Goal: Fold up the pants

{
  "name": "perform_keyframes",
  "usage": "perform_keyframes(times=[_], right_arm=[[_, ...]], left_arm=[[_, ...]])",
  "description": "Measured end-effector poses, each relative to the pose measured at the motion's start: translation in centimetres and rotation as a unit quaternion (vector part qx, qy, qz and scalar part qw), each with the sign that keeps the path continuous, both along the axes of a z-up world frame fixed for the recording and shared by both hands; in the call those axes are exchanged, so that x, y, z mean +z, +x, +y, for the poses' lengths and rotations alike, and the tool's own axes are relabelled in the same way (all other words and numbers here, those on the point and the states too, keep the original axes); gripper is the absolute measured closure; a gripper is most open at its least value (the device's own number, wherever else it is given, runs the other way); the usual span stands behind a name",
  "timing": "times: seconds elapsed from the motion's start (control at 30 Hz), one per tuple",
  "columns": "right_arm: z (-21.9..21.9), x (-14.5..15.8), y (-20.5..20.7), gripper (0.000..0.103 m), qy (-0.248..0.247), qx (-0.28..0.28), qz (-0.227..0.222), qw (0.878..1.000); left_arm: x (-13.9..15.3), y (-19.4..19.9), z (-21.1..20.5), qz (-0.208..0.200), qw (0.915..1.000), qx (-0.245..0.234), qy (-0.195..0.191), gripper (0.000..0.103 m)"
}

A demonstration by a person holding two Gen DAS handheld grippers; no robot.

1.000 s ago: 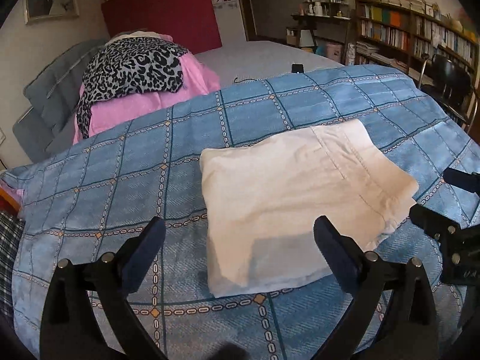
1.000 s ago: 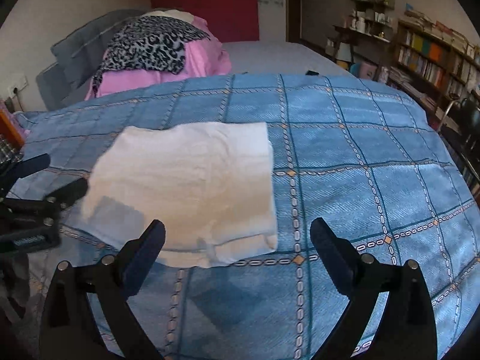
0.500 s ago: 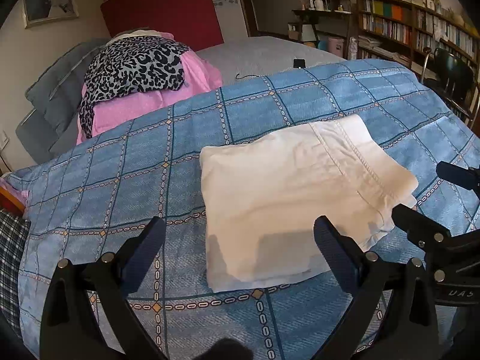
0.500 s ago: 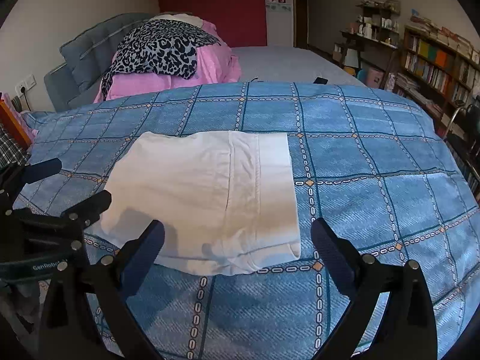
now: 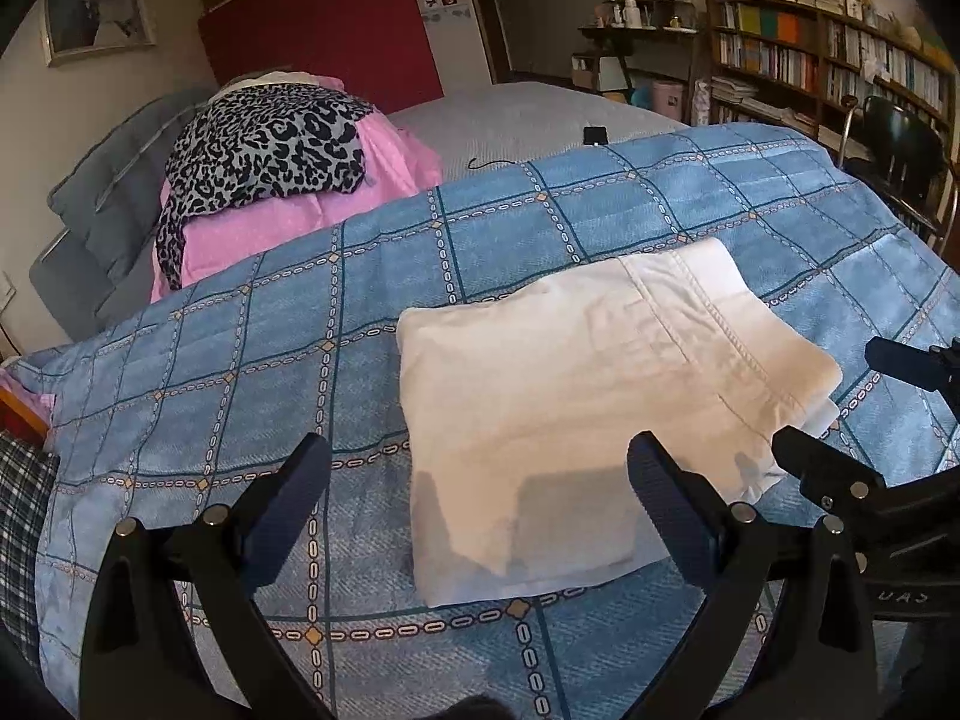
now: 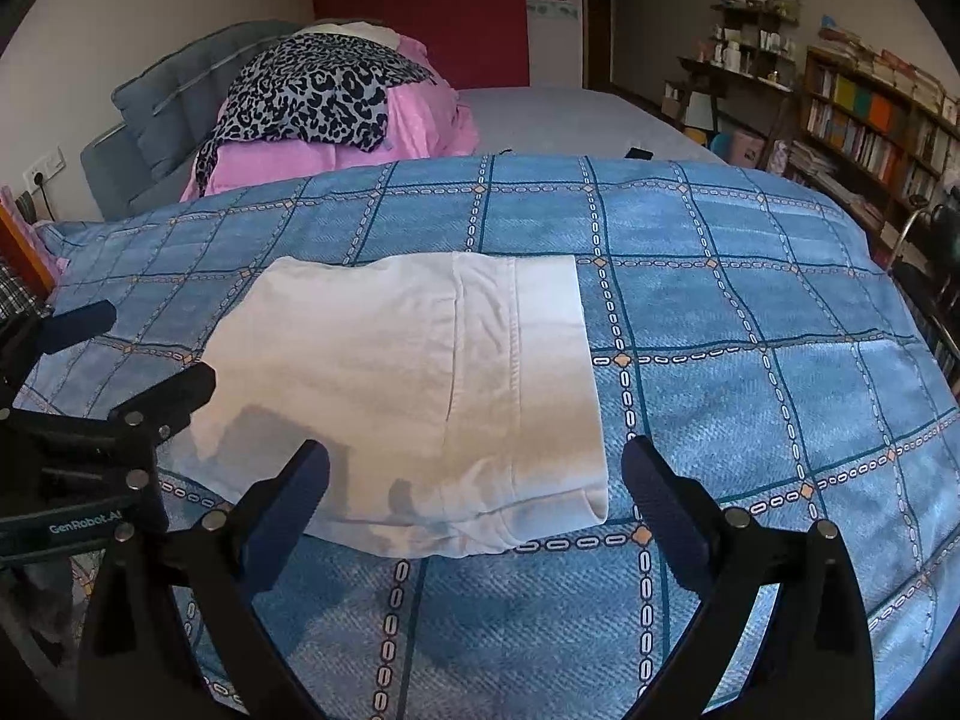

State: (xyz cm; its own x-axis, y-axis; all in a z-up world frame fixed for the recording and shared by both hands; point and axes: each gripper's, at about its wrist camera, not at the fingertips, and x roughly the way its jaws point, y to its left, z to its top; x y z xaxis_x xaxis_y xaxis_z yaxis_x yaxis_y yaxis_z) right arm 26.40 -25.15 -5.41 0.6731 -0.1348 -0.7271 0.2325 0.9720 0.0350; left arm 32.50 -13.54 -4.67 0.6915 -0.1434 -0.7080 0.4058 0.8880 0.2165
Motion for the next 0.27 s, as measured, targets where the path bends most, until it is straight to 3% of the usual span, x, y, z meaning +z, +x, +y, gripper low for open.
perform_keyframes(times=[0.17, 0.27], right_arm=[[-0.7, -0.5, 0.0, 0.006, 0.0, -0.014, 0.003, 1.0], [-2.2, -1.5, -0.6, 0.006, 0.004, -0.036, 0.016, 0.999]], left_arm=[[-1.5, 1.5, 1.4, 0.038, 0.999, 0.025, -0.007, 0.003], [-3.7, 3.2, 4.5, 0.056, 0.9957, 0.072, 0.012, 0.003]])
